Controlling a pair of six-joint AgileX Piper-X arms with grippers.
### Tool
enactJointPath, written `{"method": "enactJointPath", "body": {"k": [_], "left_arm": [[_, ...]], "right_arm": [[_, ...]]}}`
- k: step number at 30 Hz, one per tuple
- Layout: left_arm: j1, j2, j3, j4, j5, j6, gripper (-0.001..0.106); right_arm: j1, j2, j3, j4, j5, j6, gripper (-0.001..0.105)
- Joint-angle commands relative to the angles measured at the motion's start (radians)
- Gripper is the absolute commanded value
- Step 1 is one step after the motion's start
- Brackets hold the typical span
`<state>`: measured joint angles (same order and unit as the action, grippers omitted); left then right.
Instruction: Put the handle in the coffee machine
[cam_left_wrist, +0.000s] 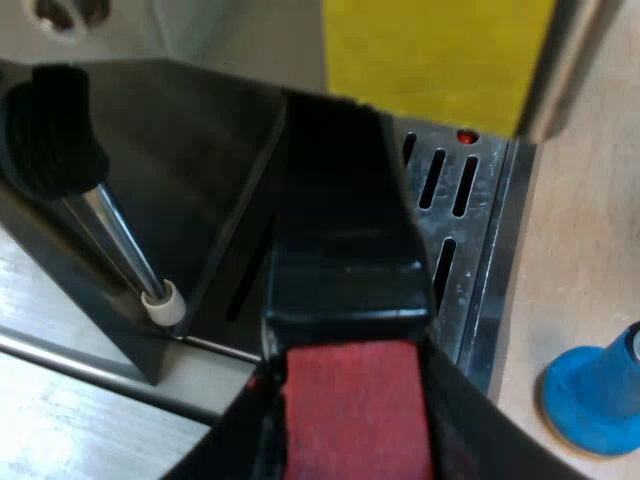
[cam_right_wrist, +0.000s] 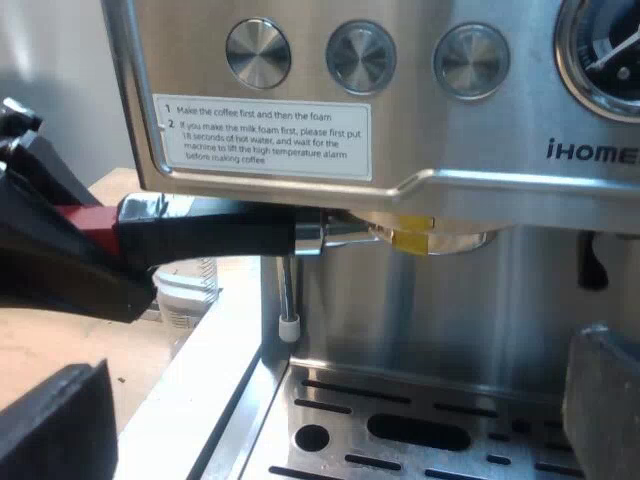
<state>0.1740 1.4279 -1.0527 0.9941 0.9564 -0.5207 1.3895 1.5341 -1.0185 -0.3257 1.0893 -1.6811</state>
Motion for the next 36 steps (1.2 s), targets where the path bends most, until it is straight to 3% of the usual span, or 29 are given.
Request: {"method": "enactJointPath", "body": {"k": [1,13,16,27,28,32,36], "left_arm": [[-0.004,-0.061,-0.015,0.007,0.157,0.025,0.0],[-0.004,-0.062,-0.015,0.034,0.164,0.025,0.0],[-0.004,-0.062,-0.015,0.036,0.164,0.025,0.0],[-0.004,-0.062,-0.015,0.036,0.164,0.025,0.0],[-0.004,-0.062,-0.015,0.036,0.164,0.025,0.0],[-0.004,-0.062,-0.015,0.036,0.164,0.025,0.0],[-0.004,-0.062,-0.015,0.036,0.164,0.025,0.0]], "right_arm": [[-0.002,-0.007,-0.001,0.002,0.007,-0.014,0.092],[-0.002,-0.007,-0.001,0.001,-0.016,-0.014,0.092],[0.0,-0.006,-0.001,0.011,-0.022,0.024,0.092],[-0.014,0.007,-0.001,0.015,-0.056,0.033,0.092],[-0.027,0.051,-0.001,0.015,-0.061,0.032,0.073],[-0.047,0.086,-0.001,0.013,-0.061,0.032,0.046],[-0.067,0.105,-0.001,0.009,-0.085,0.032,0.041]]}}
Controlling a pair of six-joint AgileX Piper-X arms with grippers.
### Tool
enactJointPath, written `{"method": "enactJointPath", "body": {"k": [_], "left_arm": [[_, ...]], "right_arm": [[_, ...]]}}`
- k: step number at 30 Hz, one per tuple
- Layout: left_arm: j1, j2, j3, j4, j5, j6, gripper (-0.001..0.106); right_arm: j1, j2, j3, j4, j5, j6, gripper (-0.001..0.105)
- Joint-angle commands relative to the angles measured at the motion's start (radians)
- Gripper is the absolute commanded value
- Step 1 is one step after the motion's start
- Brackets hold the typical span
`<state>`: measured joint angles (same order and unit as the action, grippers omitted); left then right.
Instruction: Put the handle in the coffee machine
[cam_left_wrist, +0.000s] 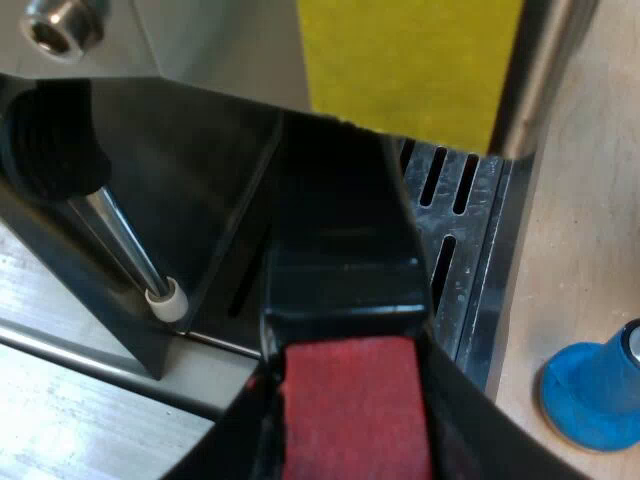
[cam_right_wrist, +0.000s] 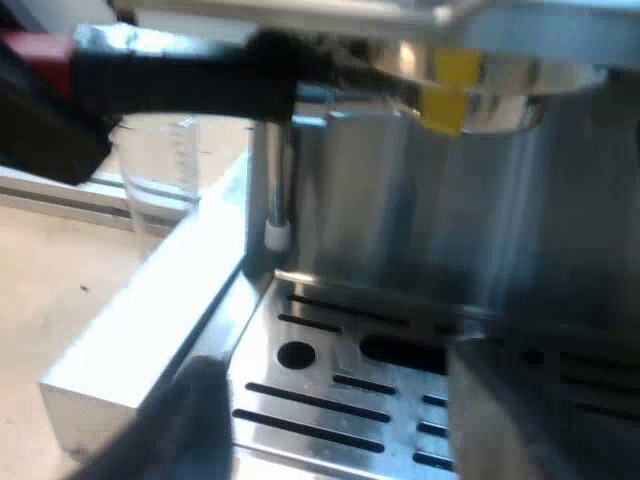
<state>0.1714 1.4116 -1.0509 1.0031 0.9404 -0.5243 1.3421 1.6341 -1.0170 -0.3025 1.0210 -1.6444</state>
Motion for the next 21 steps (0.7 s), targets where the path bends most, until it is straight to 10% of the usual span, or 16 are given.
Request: {"method": "enactJointPath", "body": {"k": [1,21], "left_arm": [[-0.001,-0.046,-0.017,0.027,0.179,0.029,0.0],[-0.001,-0.046,-0.017,0.027,0.179,0.029,0.0]], "right_arm": [[-0.028,0.013,-0.002,-0.017,-0.026,-0.004,0.041],[-0.199,0.168,-0.002,-0.283,-0.149,0.019,0.032]]}}
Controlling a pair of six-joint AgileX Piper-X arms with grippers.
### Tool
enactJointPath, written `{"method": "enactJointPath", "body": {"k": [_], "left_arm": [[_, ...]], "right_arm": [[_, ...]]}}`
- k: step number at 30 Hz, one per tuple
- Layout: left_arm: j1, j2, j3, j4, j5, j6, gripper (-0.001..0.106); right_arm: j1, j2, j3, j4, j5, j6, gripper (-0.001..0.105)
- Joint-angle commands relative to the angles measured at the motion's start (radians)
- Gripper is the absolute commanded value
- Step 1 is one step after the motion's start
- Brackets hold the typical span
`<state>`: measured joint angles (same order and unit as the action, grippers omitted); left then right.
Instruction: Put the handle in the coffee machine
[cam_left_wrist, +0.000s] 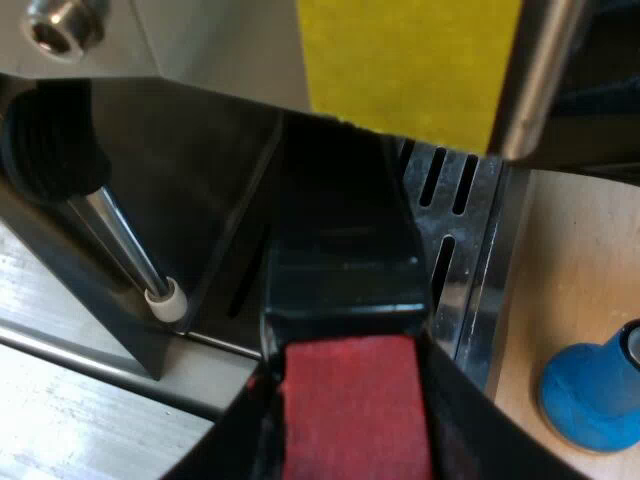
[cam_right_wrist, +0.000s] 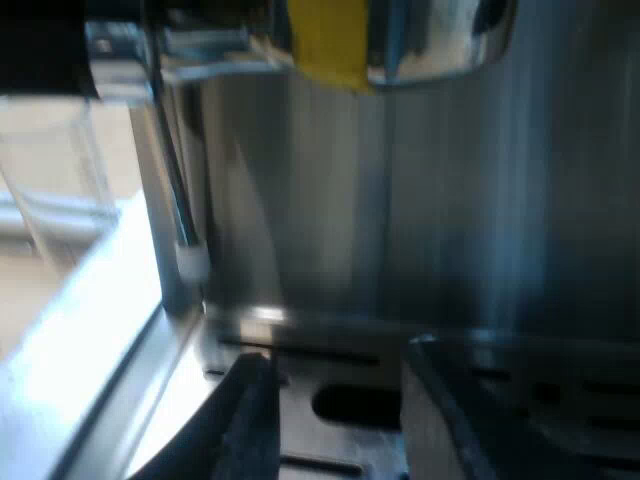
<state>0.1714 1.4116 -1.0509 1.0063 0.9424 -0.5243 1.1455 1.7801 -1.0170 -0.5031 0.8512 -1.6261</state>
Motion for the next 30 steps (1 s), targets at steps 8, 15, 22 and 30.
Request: {"method": "enactJointPath", "body": {"k": [8,15,22,30], "left_arm": [[-0.001,-0.046,-0.017,0.024,0.177,0.029,0.0],[-0.001,-0.046,-0.017,0.024,0.177,0.029,0.0],[-0.001,-0.046,-0.017,0.024,0.177,0.029,0.0],[-0.001,-0.046,-0.017,0.024,0.177,0.029,0.0]], "right_arm": [[-0.005,0.131,-0.011,-0.287,0.099,-0.061,0.032],[-0.005,0.196,-0.059,-0.332,0.116,-0.147,0.032],[-0.042,0.265,-0.139,-0.463,0.116,-0.241,0.032],[-0.107,0.268,-0.188,-0.518,0.109,-0.312,0.032]]}}
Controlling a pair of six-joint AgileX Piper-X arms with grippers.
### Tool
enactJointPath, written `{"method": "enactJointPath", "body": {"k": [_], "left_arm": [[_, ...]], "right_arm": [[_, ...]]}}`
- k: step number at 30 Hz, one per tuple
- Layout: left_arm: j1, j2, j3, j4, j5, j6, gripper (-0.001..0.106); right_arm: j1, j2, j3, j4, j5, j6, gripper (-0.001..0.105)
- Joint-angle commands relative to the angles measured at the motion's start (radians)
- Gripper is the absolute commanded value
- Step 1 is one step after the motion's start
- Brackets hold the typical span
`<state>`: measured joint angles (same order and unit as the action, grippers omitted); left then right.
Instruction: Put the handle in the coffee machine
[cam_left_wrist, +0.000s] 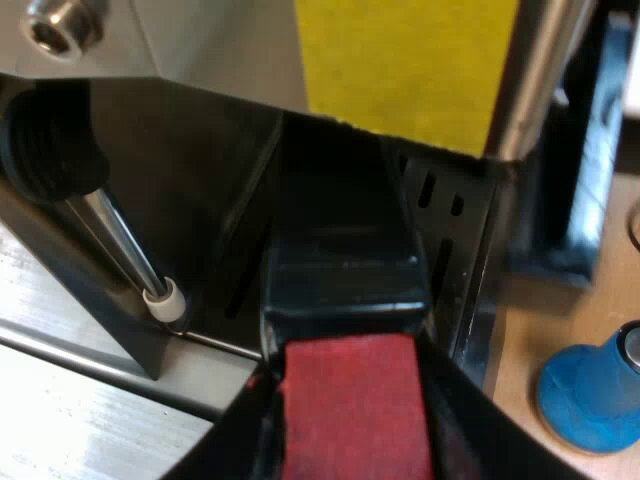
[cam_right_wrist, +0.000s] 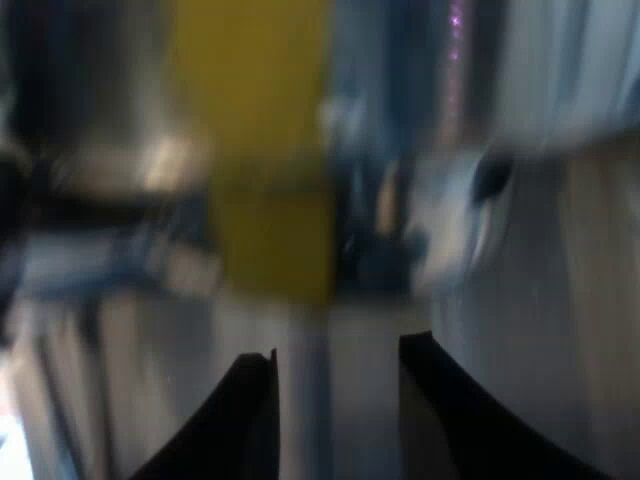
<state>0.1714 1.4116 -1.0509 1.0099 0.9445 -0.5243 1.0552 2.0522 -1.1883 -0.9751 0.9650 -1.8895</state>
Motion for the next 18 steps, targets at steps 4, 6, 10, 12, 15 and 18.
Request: {"method": "enactJointPath", "body": {"k": [4,6,10,12,15,18], "left_arm": [[-0.001,-0.046,-0.017,0.02,0.174,0.029,0.0],[-0.001,-0.046,-0.017,0.02,0.174,0.029,0.0],[-0.001,-0.046,-0.017,0.02,0.174,0.029,0.0],[-0.001,-0.046,-0.017,0.02,0.174,0.029,0.0],[-0.001,-0.046,-0.017,0.02,0.174,0.029,0.0],[-0.001,-0.046,-0.017,0.02,0.174,0.029,0.0]], "right_arm": [[-0.027,-0.004,-0.025,-0.078,-0.058,-0.115,0.032],[-0.027,-0.004,-0.024,-0.112,-0.067,-0.145,0.032],[-0.027,-0.004,-0.024,-0.164,-0.065,-0.151,0.032],[-0.027,-0.004,-0.024,-0.187,-0.065,-0.159,0.032],[-0.027,-0.004,-0.024,-0.199,-0.065,-0.158,0.032],[-0.027,-0.004,-0.024,-0.199,-0.065,-0.158,0.032]]}}
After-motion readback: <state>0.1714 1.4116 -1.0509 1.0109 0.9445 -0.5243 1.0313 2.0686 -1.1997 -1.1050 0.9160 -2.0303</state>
